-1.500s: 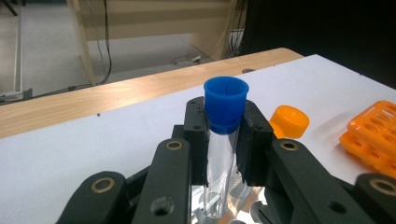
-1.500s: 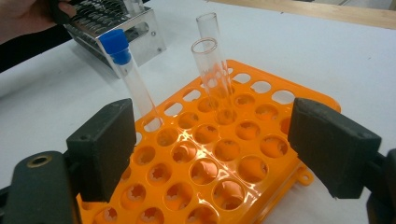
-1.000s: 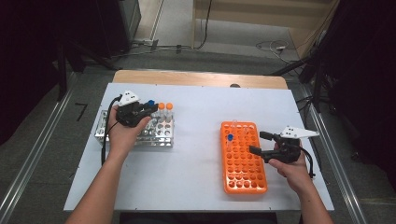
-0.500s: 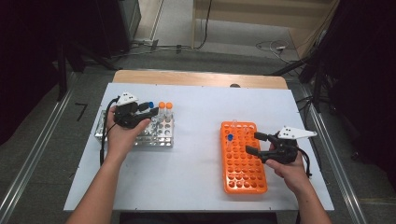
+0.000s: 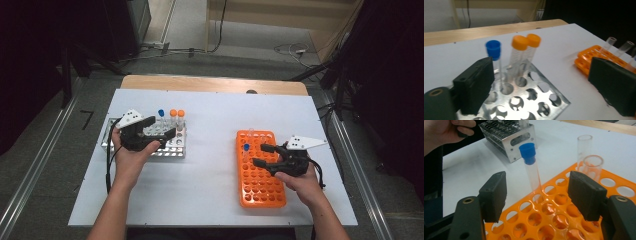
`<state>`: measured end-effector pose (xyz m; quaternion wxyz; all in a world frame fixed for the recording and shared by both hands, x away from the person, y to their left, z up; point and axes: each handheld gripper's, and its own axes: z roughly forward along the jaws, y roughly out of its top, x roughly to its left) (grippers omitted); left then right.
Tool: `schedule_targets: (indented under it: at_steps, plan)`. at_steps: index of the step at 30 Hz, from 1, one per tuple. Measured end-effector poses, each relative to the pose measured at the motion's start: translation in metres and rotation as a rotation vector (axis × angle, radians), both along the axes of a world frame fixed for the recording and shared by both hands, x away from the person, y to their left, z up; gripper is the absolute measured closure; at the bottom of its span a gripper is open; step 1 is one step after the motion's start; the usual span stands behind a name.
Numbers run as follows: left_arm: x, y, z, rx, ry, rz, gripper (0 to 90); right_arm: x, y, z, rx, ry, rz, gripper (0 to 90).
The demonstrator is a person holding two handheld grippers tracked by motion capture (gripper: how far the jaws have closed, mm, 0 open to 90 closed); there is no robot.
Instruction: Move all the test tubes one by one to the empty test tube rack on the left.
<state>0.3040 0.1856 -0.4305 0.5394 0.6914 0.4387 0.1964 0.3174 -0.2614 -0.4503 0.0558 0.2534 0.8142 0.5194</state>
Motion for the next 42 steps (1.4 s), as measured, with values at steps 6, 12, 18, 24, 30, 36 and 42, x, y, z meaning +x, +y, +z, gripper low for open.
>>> schedule_targets:
  at_steps: [6,12,18,24,30,36,42]
  plan:
    - [-0.015,-0.013,0.004,-0.031,-0.032,-0.061,0.0,0.002,0.011,-0.001,-0.02,0.004,0.012,37.5]
    - [-0.024,-0.021,0.002,-0.052,-0.037,-0.099,0.0,0.007,0.02,-0.004,-0.044,0.035,0.005,45.3]
    - [-0.028,-0.025,0.0,-0.042,-0.034,-0.113,0.0,0.01,0.031,-0.009,-0.107,0.059,0.005,53.9]
    - [-0.029,-0.027,-0.001,-0.034,-0.031,-0.12,0.0,0.012,0.038,-0.011,-0.182,0.072,-0.027,61.2]
    - [-0.029,-0.028,-0.001,-0.037,-0.028,-0.125,0.0,0.01,0.045,-0.012,-0.258,0.056,-0.039,66.4]
    - [-0.029,-0.031,-0.001,-0.035,-0.026,-0.14,0.0,0.009,0.047,-0.012,-0.288,0.027,-0.044,75.0]
    - [-0.028,-0.036,-0.001,-0.035,-0.028,-0.153,0.0,0.008,0.043,-0.01,-0.228,0.025,-0.062,75.3]
